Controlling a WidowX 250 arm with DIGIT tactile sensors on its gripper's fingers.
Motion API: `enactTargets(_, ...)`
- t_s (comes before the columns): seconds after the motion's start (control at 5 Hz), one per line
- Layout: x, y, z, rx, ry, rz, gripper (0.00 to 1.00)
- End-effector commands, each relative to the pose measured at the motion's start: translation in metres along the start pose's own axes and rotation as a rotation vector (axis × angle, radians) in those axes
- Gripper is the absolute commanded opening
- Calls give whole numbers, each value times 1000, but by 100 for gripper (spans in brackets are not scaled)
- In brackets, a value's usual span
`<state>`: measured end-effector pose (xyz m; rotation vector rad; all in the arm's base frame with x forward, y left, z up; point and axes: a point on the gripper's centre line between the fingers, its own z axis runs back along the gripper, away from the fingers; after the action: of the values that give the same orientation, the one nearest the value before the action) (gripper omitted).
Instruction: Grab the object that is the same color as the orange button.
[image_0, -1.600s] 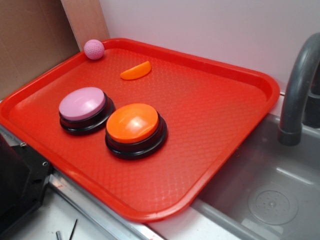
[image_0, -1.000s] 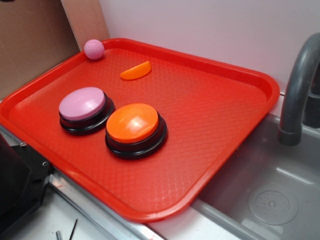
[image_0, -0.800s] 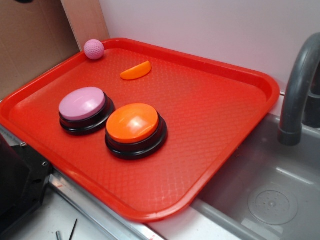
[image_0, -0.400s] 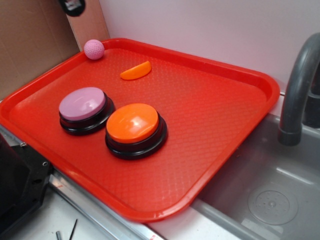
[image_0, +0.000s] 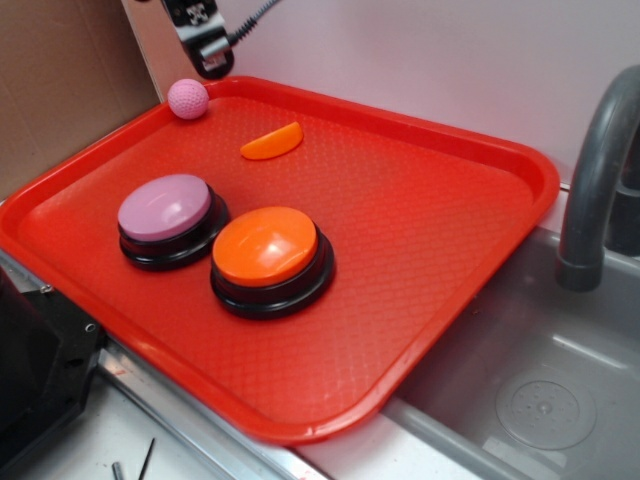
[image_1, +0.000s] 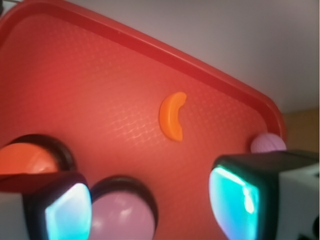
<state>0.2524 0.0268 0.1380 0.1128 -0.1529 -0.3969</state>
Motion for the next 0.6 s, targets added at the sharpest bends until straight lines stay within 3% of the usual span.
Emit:
enactTargets(0.0,17,25,-37,-64,-38,-140,100)
enactTargets(0.4,28,29,-84,-84,42,-210,100)
